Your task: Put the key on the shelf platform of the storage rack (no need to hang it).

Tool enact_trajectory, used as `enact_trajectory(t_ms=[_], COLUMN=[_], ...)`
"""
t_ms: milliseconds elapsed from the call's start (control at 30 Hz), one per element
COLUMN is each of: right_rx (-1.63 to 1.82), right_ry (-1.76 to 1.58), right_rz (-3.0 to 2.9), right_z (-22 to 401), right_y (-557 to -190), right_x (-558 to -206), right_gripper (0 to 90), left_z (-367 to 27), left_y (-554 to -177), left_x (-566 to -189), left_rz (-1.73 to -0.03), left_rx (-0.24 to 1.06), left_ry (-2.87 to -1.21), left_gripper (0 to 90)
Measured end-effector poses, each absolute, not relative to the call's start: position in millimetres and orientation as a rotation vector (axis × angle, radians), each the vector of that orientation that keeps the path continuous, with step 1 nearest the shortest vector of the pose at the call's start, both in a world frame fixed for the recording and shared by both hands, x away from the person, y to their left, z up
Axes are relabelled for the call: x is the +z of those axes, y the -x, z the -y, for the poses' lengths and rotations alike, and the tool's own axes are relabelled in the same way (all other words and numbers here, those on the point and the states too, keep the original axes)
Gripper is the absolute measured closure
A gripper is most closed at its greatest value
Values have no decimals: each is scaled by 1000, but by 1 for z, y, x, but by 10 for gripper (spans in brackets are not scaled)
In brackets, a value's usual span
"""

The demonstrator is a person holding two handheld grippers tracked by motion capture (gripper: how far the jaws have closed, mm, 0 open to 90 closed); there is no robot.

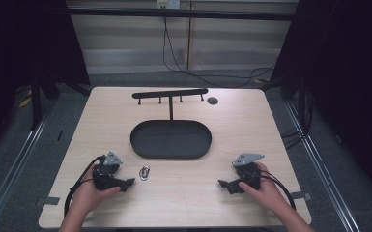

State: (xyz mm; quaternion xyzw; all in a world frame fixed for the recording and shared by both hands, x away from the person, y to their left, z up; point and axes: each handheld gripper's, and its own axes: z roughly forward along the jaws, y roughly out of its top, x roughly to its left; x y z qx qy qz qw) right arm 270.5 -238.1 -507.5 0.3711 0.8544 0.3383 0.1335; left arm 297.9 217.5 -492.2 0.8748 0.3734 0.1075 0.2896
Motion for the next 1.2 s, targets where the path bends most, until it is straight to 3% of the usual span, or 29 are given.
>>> enact_trajectory(t_ms=[200,500,1200], right_rx=[980,975,974], right_ry=[-1077,-1084,-1087], right_rz=[-2477,-2476,-2472], right_z=[238,237,238], right_y=[-270,-270,-270], right_x=[-507,-507,-507], right_gripper=[95,96,96], left_z=[-213,-191,-137], left_y=[-297,-300,-328], left_x=[-480,-466,-463], left_rz=[-1056,-1077,-1128], left_rx=[201,73,-8], left_ry=[-2429,-2489,-2612], left_gripper=[298,358,417])
